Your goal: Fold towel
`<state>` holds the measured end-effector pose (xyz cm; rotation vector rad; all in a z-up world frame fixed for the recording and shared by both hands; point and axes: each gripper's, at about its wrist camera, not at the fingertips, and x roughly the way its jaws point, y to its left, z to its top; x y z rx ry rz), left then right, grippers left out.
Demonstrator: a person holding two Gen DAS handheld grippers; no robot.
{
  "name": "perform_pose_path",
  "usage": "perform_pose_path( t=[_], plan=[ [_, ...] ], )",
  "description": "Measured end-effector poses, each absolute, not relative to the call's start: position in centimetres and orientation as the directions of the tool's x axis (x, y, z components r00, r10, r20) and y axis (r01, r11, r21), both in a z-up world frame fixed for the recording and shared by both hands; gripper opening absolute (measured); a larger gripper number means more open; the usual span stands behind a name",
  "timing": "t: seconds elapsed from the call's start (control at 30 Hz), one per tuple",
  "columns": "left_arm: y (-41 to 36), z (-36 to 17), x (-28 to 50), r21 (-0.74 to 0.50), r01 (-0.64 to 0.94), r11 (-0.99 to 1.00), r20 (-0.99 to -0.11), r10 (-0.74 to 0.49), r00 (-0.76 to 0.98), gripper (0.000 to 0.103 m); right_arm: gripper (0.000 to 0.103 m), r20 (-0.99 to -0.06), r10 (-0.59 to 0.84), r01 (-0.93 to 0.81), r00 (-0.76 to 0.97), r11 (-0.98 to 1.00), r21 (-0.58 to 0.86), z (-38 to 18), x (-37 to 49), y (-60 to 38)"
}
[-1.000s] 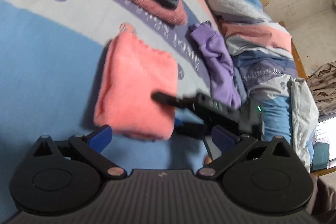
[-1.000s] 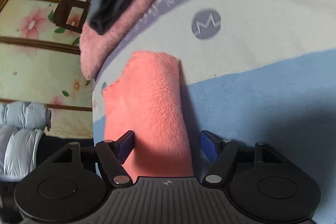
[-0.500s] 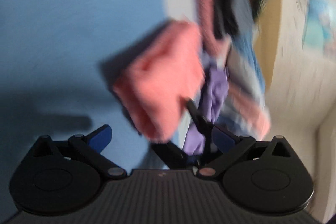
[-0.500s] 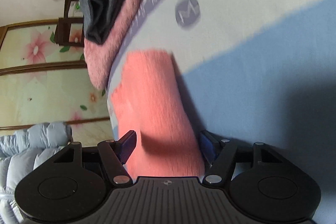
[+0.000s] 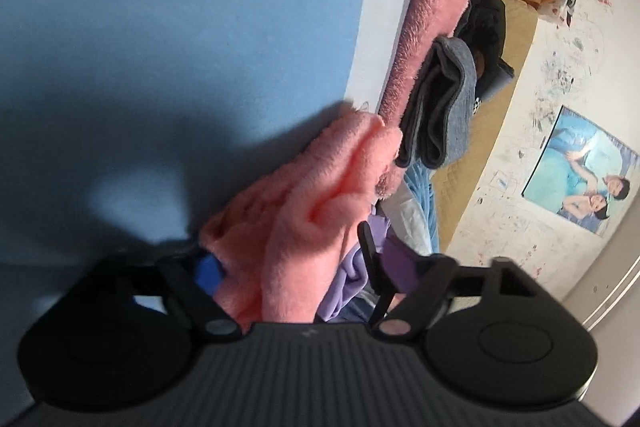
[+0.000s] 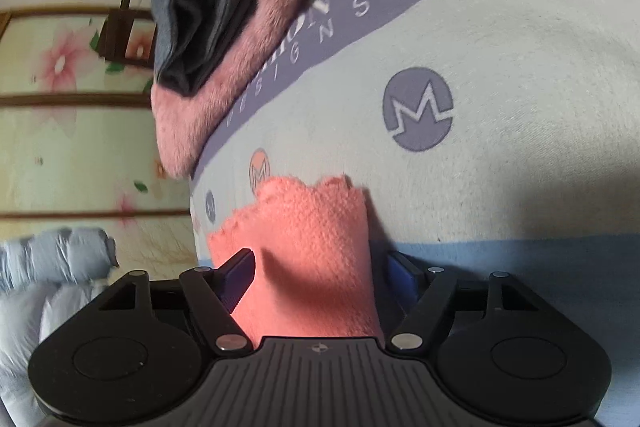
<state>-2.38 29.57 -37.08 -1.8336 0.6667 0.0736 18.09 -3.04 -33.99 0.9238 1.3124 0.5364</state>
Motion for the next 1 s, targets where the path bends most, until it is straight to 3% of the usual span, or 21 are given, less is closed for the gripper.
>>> perform_pose_path(
  t=[0.03,0.1,0.13,0.2,0.3,0.53,0.63,0.83,1.0],
  plan=[
    [29.5,-37.2,-2.0,-0.849,-0.482,-0.214,-0.372,-0.406,0.835,0.058,0.07,-0.571,0.789,0.171,0.226,0.545,0.821,-34.0,18.1,-3.1],
    [29.5,-37.5,-1.6,-0.839,-0.505,-0.202,-0.394,-0.412,0.821,0.039,0.065,-0.564,0.786,0.189,0.254,0.531,0.826,-34.1,18.1,-3.2],
    [29.5,-37.2,-1.5,-0.837,-0.516,-0.181,-0.412,-0.411,0.813,0.031,0.048,-0.564,0.78,0.191,0.269,0.531,0.825,-34.0,18.1,-3.3],
    [29.6,-35.9,-1.3,-0.84,-0.529,-0.12,-0.445,-0.405,0.799,0.027,0.022,-0.57,0.772,0.185,0.282,0.539,0.822,-33.7,17.8,-3.4],
    [29.8,-33.8,-0.8,-0.838,-0.545,-0.027,-0.493,-0.391,0.777,0.026,0.02,-0.575,0.761,0.182,0.301,0.546,0.818,-32.9,17.2,-3.4],
    [31.0,-24.6,3.4,-0.793,-0.514,0.327,-0.606,-0.34,0.719,0.026,0.02,-0.491,0.782,0.143,0.384,0.475,0.868,-27.0,16.7,-2.5],
    [32.8,-20.5,5.7,-0.8,-0.469,0.374,-0.581,-0.289,0.761,0.026,0.02,-0.459,0.804,0.088,0.379,0.462,0.882,-24.2,18.9,-0.4],
    [38.8,-15.7,10.4,-0.884,-0.337,0.322,-0.407,-0.178,0.896,0.027,0.02,-0.395,0.858,-0.069,0.327,0.439,0.896,-18.6,29.1,7.6],
    [43.8,-15.6,17.8,-0.872,-0.359,0.331,-0.407,-0.084,0.91,0.027,0.02,-0.472,0.84,-0.195,0.267,0.527,0.827,-16.3,38.7,15.8]
  ],
)
